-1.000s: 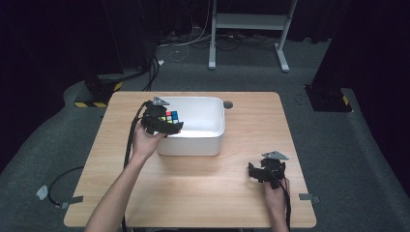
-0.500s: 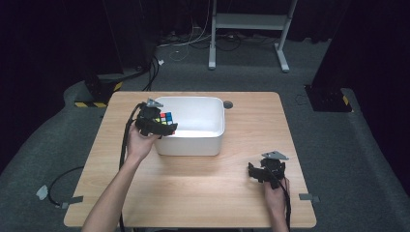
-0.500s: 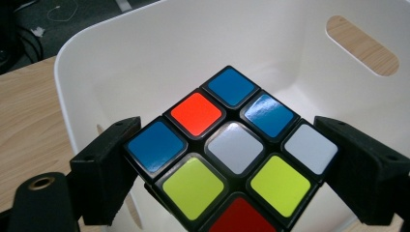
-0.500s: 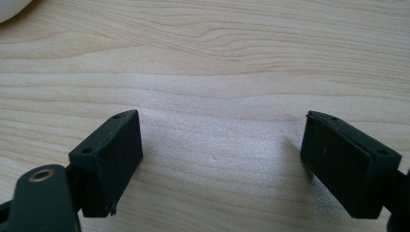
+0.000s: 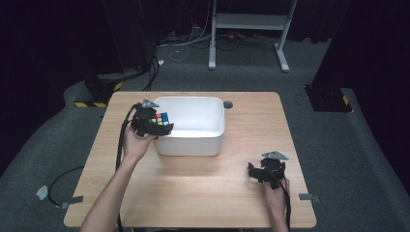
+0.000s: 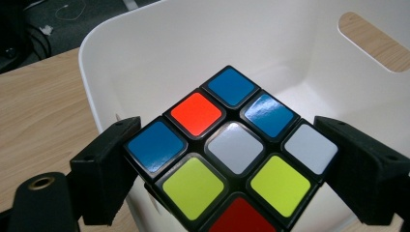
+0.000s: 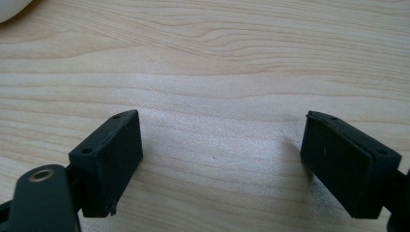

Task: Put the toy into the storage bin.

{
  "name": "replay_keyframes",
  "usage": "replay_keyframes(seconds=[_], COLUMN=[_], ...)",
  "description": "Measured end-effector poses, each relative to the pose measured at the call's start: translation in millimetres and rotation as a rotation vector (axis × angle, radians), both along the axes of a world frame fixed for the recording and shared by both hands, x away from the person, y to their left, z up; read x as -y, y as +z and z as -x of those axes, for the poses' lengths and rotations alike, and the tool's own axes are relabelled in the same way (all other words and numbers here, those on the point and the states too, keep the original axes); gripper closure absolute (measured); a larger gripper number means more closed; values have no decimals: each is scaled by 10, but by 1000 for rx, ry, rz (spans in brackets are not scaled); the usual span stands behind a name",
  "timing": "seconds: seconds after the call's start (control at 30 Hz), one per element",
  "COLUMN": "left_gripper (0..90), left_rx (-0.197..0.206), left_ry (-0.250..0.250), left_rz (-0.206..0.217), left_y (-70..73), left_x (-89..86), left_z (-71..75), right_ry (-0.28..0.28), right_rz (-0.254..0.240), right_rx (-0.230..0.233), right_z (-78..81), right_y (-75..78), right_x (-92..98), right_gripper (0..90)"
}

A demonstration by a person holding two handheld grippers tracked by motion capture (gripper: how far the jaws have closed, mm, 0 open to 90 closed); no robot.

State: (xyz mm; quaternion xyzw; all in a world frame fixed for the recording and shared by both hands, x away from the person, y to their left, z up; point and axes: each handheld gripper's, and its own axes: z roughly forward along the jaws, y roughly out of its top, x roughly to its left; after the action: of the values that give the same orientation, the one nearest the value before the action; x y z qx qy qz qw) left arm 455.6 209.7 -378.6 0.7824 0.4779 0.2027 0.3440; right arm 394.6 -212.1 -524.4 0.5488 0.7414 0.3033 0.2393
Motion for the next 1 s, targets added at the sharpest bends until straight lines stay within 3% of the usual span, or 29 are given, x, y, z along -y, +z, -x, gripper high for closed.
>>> replay_keyframes(seconds=[1.0], left_gripper=[131], left_rx=[-4], left_ry=[-19], left_rz=[5], left_y=[-67], left_x=[-15], left_z=[23], right_ry=[0], right_rz=[0], right_rx=[0], right_z=[0], right_y=[0], right_x=[-1], right_gripper=[146])
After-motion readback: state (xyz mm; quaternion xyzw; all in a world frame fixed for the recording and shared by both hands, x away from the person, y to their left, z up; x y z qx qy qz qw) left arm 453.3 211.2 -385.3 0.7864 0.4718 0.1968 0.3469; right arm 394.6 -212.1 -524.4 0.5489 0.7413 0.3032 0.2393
